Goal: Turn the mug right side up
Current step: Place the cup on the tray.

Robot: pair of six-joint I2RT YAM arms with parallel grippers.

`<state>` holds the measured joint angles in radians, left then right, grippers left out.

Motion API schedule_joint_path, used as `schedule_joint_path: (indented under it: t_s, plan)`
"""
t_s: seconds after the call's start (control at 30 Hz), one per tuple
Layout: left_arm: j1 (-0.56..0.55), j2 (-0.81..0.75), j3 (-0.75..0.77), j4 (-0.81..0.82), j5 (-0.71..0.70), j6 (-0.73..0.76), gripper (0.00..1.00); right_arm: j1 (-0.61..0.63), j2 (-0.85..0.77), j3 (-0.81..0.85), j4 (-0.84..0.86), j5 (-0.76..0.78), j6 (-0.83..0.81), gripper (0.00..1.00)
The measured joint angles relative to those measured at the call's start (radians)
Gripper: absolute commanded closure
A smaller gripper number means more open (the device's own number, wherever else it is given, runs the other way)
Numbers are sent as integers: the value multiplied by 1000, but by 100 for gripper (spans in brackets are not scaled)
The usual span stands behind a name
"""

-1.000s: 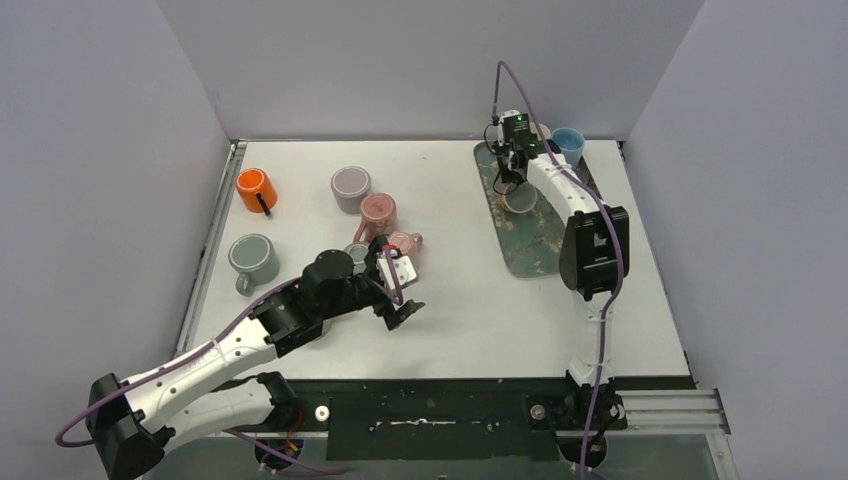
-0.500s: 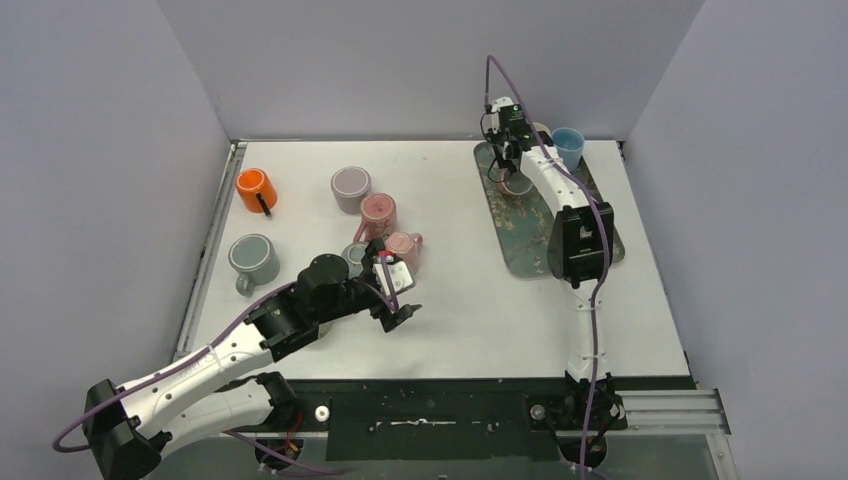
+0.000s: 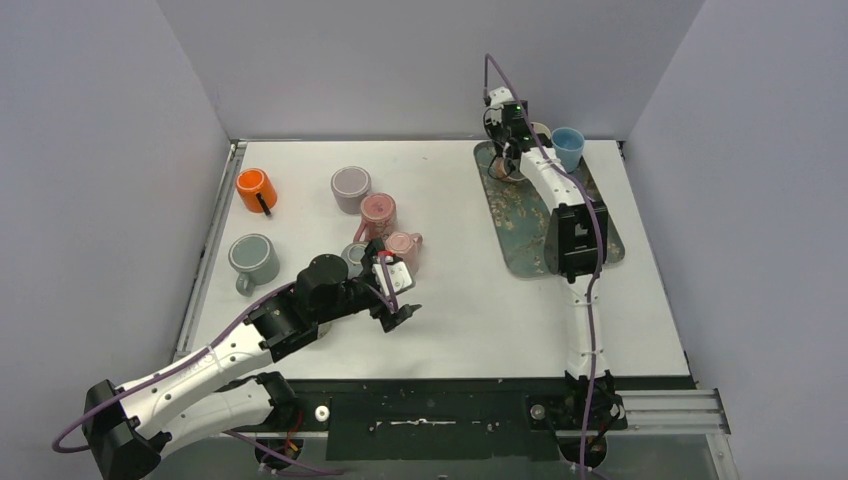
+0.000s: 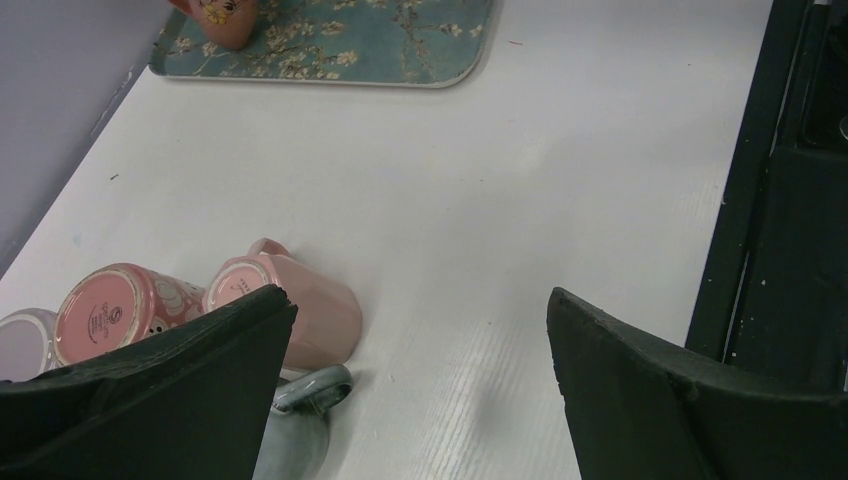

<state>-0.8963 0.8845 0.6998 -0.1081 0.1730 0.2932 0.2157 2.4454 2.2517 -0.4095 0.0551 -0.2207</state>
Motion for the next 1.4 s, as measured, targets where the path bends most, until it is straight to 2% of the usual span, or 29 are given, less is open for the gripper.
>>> schedule_joint_path:
  t_s: [0.3, 0.57, 1.03, 1.4]
  plan:
    - [0, 0, -4, 5, 16, -1, 3, -2, 44, 19, 68, -20, -43, 57]
    - [0, -8, -4, 7, 19, -1, 3, -1, 74, 40, 133, -76, -31, 52]
    - [0, -13, -6, 7, 19, 0, 3, -1, 121, 87, 231, -126, -7, 30]
    - [0, -13, -6, 7, 6, -1, 3, -1, 74, 54, 242, -156, 19, 28]
